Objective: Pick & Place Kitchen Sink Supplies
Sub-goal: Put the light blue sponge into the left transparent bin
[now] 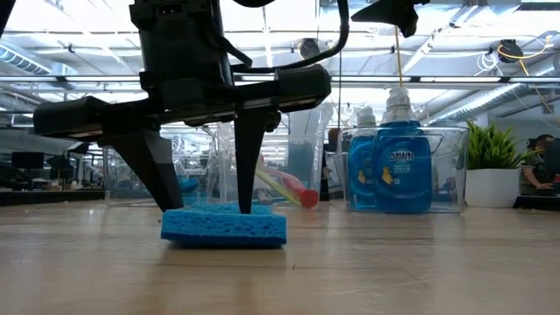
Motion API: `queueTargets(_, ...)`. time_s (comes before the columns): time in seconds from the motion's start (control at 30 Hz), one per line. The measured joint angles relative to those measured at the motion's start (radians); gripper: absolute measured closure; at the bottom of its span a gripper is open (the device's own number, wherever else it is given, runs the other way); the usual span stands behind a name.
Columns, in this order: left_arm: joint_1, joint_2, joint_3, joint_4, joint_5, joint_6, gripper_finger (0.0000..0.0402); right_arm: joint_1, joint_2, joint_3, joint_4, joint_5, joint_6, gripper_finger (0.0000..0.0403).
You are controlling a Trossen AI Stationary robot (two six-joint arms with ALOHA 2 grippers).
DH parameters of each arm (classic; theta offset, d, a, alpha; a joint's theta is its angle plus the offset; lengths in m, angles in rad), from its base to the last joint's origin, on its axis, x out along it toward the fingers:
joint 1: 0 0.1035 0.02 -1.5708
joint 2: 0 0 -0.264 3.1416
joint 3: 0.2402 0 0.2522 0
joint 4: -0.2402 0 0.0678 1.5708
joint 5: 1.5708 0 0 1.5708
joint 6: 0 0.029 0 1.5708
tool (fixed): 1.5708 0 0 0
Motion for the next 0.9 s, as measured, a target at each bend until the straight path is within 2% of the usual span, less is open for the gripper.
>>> queueTargets(0.7, 0.001, 0.000, -0.001, 0.002, -0.005, -0.023, 0.0191, 0.000, 0.000, 0.000, 0.000, 0.000, 0.000, 0.0190)
queueTargets(0.8, 0.001, 0.000, -0.002, 0.001, -0.002, -0.021, 0.0208, 0.000, 0.000, 0.000, 0.000, 0.000, 0.000, 0.0190)
queueTargets(0.9, 0.001, 0.000, -0.002, -0.001, -0.002, -0.024, 0.0251, 0.000, 0.000, 0.000, 0.000, 0.000, 0.000, 0.0190)
